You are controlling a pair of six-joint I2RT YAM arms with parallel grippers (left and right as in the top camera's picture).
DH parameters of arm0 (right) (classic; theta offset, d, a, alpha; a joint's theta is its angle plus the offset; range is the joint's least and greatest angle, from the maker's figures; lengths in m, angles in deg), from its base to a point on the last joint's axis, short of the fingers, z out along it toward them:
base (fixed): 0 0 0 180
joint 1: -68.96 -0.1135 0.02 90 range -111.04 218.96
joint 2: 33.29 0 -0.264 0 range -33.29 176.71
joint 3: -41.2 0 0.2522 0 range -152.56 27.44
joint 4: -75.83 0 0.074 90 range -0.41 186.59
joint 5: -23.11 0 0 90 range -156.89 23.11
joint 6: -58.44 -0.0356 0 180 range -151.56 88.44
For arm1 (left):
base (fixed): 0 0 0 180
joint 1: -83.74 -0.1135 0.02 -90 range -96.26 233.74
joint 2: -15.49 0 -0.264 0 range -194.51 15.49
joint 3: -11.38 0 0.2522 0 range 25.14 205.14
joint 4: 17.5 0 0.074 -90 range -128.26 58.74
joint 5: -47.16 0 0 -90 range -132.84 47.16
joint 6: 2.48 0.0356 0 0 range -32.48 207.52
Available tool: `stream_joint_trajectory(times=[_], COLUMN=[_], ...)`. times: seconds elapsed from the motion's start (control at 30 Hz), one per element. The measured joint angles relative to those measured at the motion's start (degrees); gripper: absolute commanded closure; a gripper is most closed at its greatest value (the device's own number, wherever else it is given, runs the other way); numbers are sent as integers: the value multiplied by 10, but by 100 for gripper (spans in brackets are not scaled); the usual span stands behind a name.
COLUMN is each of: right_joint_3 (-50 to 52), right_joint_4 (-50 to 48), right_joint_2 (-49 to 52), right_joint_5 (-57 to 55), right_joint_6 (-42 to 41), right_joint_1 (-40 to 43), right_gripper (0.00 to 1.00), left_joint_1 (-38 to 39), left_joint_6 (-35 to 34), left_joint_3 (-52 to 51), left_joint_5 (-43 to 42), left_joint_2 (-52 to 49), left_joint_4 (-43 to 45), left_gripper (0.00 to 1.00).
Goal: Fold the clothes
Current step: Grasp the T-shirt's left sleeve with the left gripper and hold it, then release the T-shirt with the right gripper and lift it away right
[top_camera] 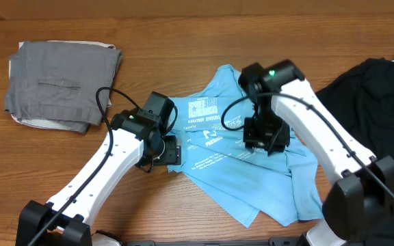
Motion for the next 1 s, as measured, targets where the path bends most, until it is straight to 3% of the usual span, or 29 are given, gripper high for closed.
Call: stream_joint_trajectory(times=[0.27,0.4,0.43,0.7,1.0], right_joint_3=[196,278,294,355,421], right_joint_4=[-82,-162,-178,-208,-334], right_joint_2=[-109,-116,-116,-115,-116], right_joint_5=[30,77,88,159,162], right_joint_6=[-64,-82,-86,-103,-148], right_joint_1=[-26,-41,-49,-127,-139], right_gripper=[54,91,94,93,96], left_joint_1=[0,0,0,0,0], left_joint_6=[-2,-2,-2,-2,-2], left_joint_3=[-12,-12,-12,-13,-14], left_joint_5=[2,2,2,2,2], left_joint_2=[0,0,0,0,0], left_joint_4=[9,24,24,25,34], left_gripper=[24,24,24,23,25])
